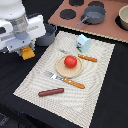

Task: Interact with the objects in diverse but meaningful ways.

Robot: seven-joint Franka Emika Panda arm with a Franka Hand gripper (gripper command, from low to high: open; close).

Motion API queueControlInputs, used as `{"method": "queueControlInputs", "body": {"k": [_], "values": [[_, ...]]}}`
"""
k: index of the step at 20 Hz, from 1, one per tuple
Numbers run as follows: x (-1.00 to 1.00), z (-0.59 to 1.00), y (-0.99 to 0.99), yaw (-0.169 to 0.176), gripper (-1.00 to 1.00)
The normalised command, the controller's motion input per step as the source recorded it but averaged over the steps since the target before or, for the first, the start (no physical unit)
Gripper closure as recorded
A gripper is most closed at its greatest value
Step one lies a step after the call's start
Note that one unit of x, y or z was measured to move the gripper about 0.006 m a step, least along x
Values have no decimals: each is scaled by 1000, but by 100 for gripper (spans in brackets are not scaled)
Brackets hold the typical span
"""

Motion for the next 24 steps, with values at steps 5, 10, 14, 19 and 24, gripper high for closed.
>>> {"method": "queueControlInputs", "body": {"k": [5,10,14,19,24], "values": [[931,217,-313,-26,100],[938,223,-518,1,100],[633,16,-765,32,100],[555,0,-802,25,100],[334,0,-811,31,100]]}}
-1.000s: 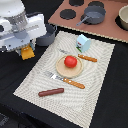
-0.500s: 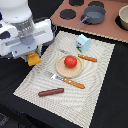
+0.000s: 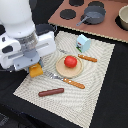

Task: Interact with the objects in diverse but meaningful ways.

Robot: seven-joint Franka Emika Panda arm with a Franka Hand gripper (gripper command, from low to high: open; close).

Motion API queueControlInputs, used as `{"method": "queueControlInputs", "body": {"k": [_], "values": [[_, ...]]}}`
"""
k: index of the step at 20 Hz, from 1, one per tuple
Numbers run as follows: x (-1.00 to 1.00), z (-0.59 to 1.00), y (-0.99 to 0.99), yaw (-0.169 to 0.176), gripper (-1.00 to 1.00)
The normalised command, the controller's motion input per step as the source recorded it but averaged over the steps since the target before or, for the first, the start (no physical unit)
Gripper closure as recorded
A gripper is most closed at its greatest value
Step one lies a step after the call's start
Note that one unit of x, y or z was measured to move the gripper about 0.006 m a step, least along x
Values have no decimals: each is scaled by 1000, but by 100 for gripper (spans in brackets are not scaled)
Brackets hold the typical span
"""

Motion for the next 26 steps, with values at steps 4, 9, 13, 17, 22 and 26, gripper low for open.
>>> {"method": "queueControlInputs", "body": {"k": [4,9,13,17,22,26], "values": [[217,-71,-329,11,100],[334,-33,-31,0,-100],[366,584,14,0,-100],[321,1000,36,-14,-100],[180,1000,0,-31,-100],[240,1000,0,-18,-100]]}}
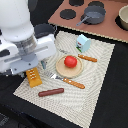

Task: Interact with the objects in diverse but meaningful ways.

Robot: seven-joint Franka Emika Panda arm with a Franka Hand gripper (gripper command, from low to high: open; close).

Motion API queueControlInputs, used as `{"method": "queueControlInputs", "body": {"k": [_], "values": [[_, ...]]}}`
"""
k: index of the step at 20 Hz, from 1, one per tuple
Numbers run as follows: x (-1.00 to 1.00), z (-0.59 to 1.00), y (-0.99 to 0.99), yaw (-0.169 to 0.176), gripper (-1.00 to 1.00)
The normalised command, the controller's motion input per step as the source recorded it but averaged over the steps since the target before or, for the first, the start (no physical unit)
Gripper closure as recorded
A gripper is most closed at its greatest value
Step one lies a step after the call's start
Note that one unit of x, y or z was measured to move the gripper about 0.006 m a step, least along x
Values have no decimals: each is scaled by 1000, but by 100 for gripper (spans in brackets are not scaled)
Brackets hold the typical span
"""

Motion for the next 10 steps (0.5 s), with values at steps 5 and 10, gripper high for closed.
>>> {"method": "queueControlInputs", "body": {"k": [5,10], "values": [[603,823,-83,25,-100],[598,655,-136,39,-100]]}}
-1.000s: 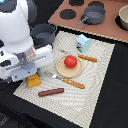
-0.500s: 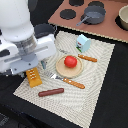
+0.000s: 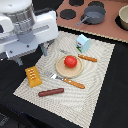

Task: Interact with the objects in diverse but meaningful ways.

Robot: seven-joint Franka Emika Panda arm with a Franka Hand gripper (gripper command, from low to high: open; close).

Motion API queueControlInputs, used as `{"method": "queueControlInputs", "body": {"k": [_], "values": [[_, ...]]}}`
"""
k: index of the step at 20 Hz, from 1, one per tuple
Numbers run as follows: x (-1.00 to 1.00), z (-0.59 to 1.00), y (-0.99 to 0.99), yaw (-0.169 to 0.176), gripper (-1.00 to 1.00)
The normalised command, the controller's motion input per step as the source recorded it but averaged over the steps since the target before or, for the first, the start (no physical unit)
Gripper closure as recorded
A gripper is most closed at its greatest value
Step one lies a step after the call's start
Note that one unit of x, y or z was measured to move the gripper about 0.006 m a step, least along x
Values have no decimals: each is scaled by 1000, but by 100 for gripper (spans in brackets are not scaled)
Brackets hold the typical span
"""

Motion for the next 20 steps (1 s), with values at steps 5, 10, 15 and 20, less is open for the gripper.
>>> {"method": "queueControlInputs", "body": {"k": [5,10,15,20], "values": [[357,517,-40,77,-100],[228,279,-30,147,-100],[211,118,-59,175,-100],[205,3,-167,176,-100]]}}
